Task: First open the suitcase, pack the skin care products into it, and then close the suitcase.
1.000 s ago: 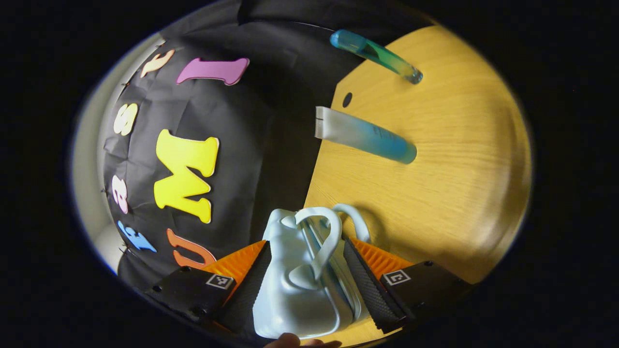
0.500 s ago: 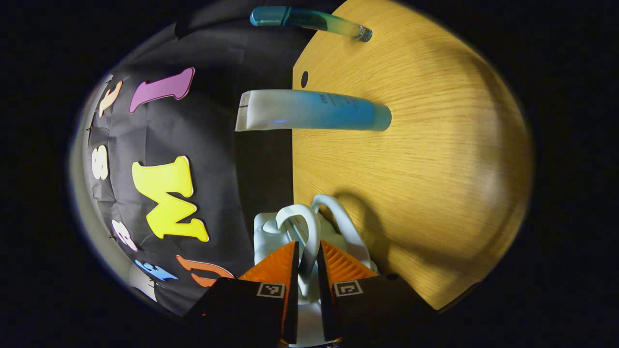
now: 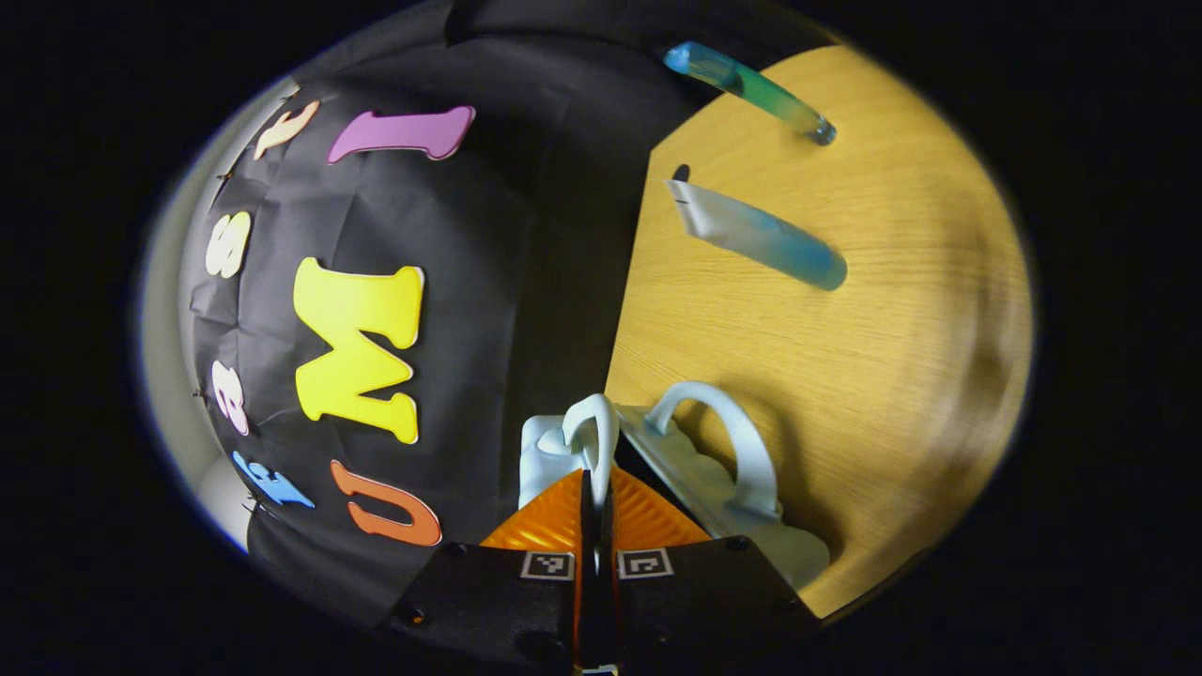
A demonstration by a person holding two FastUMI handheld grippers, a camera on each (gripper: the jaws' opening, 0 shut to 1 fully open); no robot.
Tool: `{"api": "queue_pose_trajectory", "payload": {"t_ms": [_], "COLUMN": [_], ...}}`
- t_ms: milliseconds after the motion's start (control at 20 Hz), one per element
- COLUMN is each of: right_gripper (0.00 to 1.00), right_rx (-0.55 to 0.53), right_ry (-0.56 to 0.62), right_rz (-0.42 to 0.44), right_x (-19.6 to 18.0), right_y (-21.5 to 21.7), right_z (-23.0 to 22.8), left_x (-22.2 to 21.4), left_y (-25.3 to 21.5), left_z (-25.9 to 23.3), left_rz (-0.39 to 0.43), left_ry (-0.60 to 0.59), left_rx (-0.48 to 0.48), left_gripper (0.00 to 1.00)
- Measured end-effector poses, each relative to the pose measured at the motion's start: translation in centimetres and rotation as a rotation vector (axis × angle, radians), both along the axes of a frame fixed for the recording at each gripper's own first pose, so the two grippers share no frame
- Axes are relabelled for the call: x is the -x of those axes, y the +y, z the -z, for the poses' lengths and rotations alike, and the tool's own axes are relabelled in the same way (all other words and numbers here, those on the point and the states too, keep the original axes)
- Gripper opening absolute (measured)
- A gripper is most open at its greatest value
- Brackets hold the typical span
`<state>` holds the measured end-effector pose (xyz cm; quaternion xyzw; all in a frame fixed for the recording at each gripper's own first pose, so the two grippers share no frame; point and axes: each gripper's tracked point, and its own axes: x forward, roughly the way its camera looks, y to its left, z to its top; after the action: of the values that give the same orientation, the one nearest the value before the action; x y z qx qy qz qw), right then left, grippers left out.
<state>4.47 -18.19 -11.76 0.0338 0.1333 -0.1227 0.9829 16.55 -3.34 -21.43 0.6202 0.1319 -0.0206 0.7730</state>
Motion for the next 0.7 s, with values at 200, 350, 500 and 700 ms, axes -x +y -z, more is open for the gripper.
{"api": "queue_pose_trajectory", "payload": {"t_ms": [200, 350, 500, 700], "right_gripper": [0.81, 0.81, 0.81, 0.81], "right_rx": [0.032, 0.043, 0.05, 0.055], "right_ry": [-0.028, -0.043, -0.05, -0.065], "right_rz": [0.006, 0.013, 0.004, -0.011], "right_x": [-0.2, -0.5, -0.9, -1.2], "right_y": [4.0, 7.3, 10.9, 15.7], "right_z": [-2.0, -3.2, -4.2, -5.4], "left_x": [0.7, 1.5, 1.9, 2.2], "left_y": [3.1, 6.7, 11.8, 17.5], "left_z": [-5.6, -9.9, -12.9, -14.8], "left_rz": [-0.022, -0.046, -0.086, -0.098], "left_ry": [-0.068, -0.119, -0.167, -0.215], "left_rx": [0.158, 0.259, 0.343, 0.463], "left_gripper": [0.03, 0.03, 0.03, 0.03]}}
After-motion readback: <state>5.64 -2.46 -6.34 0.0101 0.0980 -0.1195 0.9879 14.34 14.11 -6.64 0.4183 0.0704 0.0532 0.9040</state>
